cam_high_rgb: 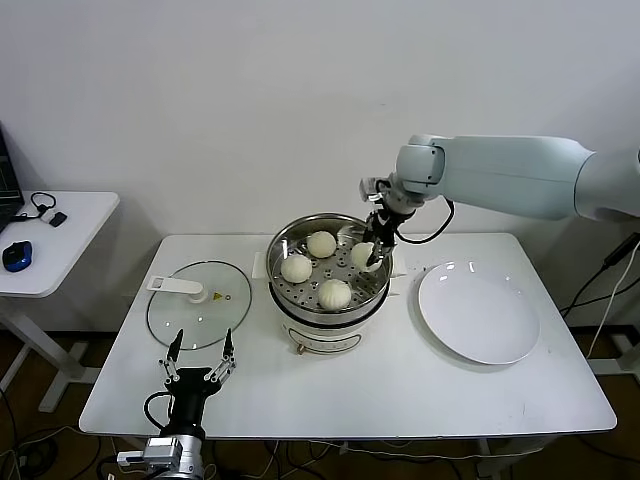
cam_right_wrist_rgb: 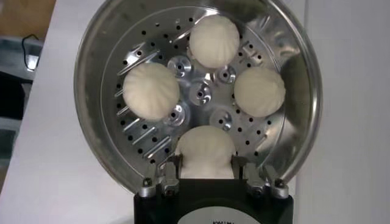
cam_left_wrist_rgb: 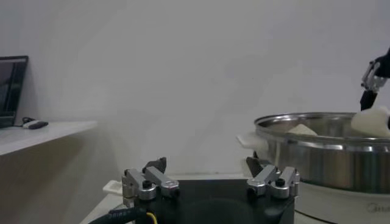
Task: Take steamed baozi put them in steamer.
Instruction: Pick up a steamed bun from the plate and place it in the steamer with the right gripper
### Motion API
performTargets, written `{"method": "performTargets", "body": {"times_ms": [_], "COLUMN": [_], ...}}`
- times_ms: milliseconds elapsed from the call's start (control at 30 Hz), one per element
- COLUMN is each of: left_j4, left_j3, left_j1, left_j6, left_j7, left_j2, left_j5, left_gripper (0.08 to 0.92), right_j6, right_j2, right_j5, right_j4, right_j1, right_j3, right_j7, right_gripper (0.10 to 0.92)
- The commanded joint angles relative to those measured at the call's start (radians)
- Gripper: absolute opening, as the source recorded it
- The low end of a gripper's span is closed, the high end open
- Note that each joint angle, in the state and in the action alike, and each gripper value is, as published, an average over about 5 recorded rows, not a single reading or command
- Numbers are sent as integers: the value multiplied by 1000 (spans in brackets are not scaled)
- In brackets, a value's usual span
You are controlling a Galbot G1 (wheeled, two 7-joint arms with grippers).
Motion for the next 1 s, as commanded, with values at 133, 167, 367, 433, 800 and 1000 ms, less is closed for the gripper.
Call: {"method": "performTargets", "body": {"times_ms": [133,167,367,433,800,1000], "left_j4": [6,6,6,6,-5,-13], "left_j3": [-3,-5,-12,-12,-18,-15], "left_j1": [-5,-5,-9,-10,-5,-7], "left_j6": [-3,-3,-1,-1,2,6], "left_j7": [0,1,2,3,4,7], "left_j2": [-20,-20,-18,-19,-16,-15], "left_j5": [-3,-4,-9,-10,-11,-7], "left_gripper": [823,823,823,823,823,823], "right_j6": [-17,-16,-14,-14,-32,-82], "right_j2": [18,17,12,11,-54,-245], "right_j5": [-12,-16,-25,-22,34,33], "right_j4": [-42,-43,-46,-47,35,282], "right_j1": [-91,-93,-95,-94,-13,-6], "right_j3": [33,34,37,43,89,211], "right_j7": [22,22,21,25,87,370], "right_gripper": [560,560,560,571,795,822]}}
